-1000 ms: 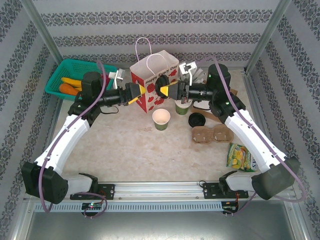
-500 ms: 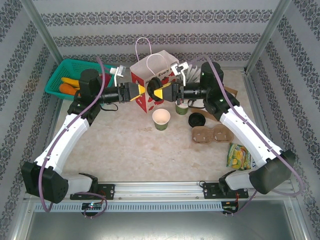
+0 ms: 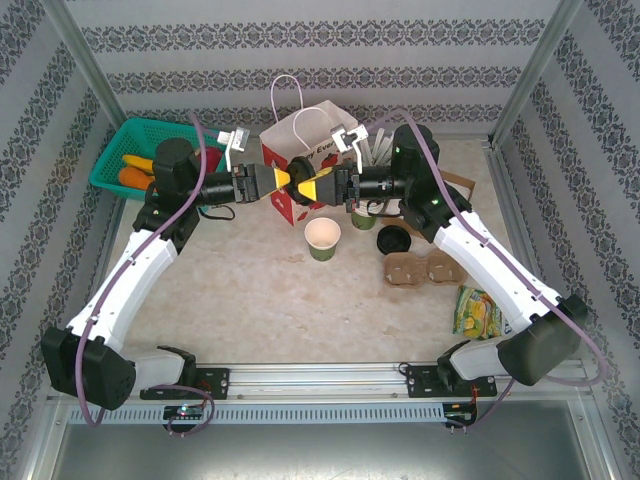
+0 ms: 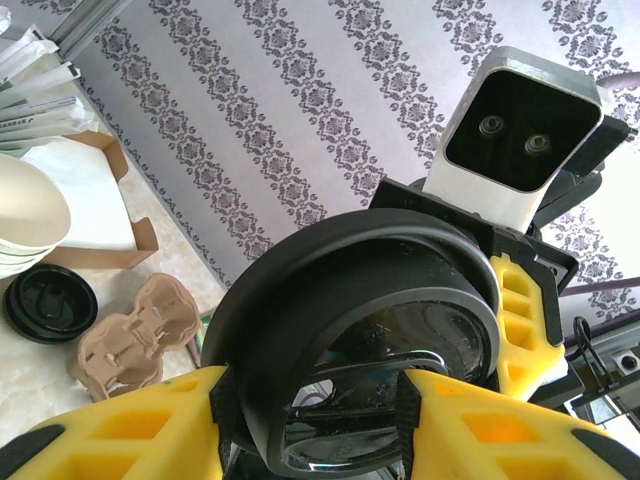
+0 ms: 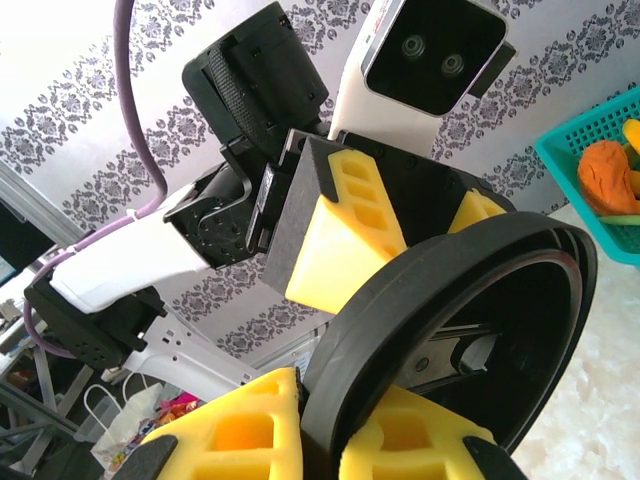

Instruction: Pack the takeout coffee

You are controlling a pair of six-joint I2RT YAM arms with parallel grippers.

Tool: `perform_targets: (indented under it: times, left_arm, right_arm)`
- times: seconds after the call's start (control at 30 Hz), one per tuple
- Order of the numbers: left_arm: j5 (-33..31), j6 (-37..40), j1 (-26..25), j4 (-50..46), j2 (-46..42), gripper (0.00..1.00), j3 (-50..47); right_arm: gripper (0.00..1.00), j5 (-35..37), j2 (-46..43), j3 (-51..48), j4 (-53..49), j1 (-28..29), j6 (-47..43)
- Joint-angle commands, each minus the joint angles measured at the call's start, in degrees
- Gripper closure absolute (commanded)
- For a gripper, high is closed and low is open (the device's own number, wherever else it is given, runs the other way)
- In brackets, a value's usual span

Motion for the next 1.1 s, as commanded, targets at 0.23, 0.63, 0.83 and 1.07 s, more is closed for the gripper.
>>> perform_targets:
  times: [0.23, 0.63, 0.83, 1.07]
  left_arm:
    - [2.77, 2.86, -1.32, 4.17, -2.46, 0.62, -0.18]
    - [2.92, 6.38, -3.07, 2.78, -1.85, 0.89, 1.36]
    - [1.87, 8.46, -3.13, 1.21, -2.44, 1.00, 1.19]
    - [-1.44, 12.98, -3.17, -4.52, -3.35, 1.00, 1.81]
  right_arm:
    - [1.00, 0.91, -1.22, 1.11, 6.25, 1.25, 3.14]
    - [1.00, 0.77, -0.93, 0.67, 7.20, 2.47, 3.89]
    - [1.00, 1.28, -1.45, -0.11, 6.52, 2.22, 3.26]
    - [0.77, 4.04, -1.56, -0.27, 4.53, 1.52, 2.01]
